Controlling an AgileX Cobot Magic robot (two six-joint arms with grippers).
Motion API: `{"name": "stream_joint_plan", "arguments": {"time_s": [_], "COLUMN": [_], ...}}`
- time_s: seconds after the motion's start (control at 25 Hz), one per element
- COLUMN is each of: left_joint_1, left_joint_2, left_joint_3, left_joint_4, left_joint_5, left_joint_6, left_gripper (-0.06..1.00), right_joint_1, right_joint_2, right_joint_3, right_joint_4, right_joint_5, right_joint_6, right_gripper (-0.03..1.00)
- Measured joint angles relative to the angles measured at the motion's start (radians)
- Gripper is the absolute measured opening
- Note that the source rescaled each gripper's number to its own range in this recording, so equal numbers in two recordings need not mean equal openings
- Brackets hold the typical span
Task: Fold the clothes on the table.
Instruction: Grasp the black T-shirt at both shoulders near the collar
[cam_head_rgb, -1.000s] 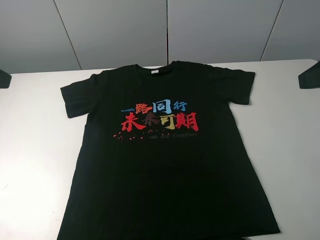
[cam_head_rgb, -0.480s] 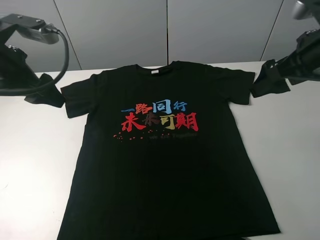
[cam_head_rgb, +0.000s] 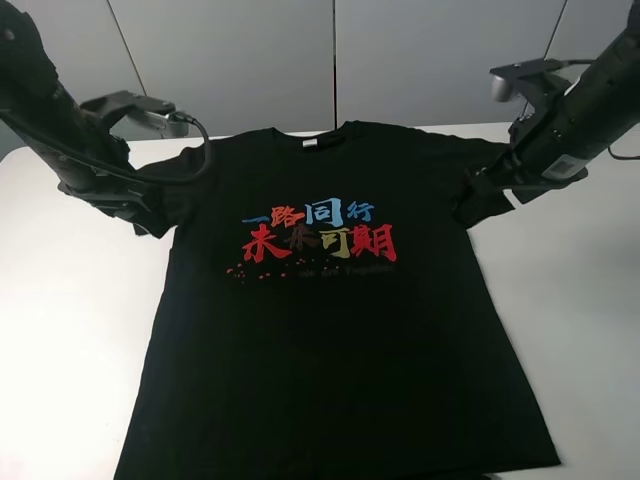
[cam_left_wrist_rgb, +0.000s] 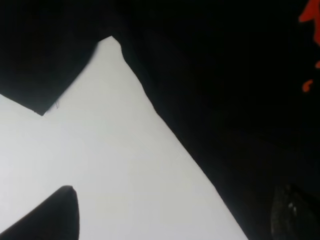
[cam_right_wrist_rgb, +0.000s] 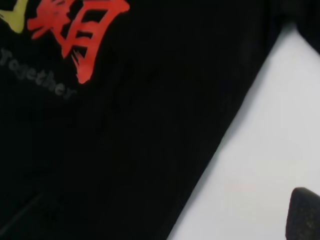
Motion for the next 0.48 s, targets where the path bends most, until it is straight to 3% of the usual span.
{"name": "stream_joint_plan", "arguments": {"time_s": [0.32, 0.48], "left_joint_1": [-0.019, -0.079], "left_joint_2": [0.181, 0.195], "left_joint_3": [-0.080, -0.093], "left_joint_4": [0.028, 0.104], "left_joint_5": [0.009, 0.008], "left_joint_6": [-0.002, 0.004], "left_gripper": [1.00, 1.00], "right_joint_1": [0.000, 0.000], "right_joint_2": [0.107, 0.134], "right_joint_3": [-0.104, -0.127], "right_joint_4": [0.048, 0.078], "right_joint_5": [0.063, 0.090], "right_joint_6": [-0.037, -0.082], "right_gripper": [1.00, 1.00]}}
